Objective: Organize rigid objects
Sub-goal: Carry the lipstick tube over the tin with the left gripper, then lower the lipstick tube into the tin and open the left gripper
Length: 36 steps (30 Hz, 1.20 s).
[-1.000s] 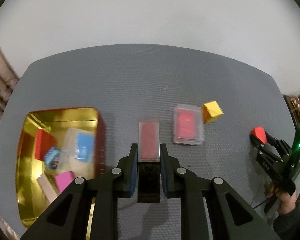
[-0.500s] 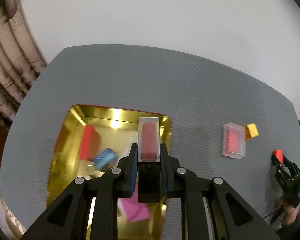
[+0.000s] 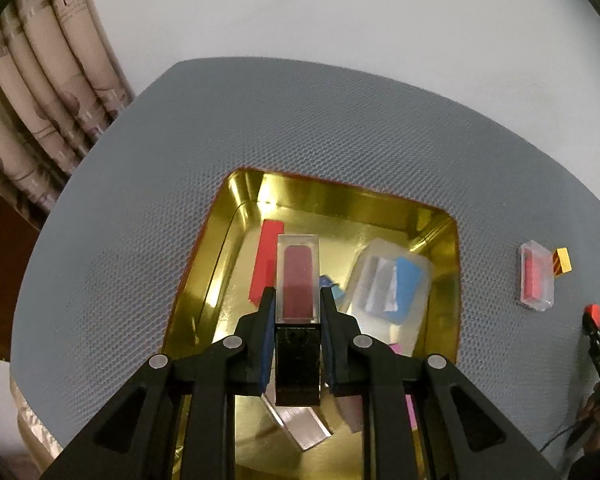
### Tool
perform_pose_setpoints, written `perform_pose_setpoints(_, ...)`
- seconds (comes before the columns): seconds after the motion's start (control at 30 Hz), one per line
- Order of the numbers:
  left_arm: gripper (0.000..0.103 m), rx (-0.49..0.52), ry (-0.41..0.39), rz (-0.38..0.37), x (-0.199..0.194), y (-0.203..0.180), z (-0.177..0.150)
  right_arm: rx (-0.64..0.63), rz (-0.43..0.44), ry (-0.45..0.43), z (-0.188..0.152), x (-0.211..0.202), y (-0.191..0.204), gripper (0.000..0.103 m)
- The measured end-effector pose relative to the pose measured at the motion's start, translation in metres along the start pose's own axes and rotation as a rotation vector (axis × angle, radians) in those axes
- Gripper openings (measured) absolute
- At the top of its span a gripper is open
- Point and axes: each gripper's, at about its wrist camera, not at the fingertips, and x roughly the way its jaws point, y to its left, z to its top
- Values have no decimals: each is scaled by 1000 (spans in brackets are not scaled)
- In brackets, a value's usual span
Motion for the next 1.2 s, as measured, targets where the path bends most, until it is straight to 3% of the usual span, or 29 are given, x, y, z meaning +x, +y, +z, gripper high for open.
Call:
perform_pose_setpoints(0.57, 17, -15, 47, 8, 24, 14, -6, 1, -1, 0, -4, -1, -2, 48)
perform_pose_setpoints(1.2, 22, -45, 34, 38, 19, 12, -4, 2, -2, 1, -4, -3, 0, 48)
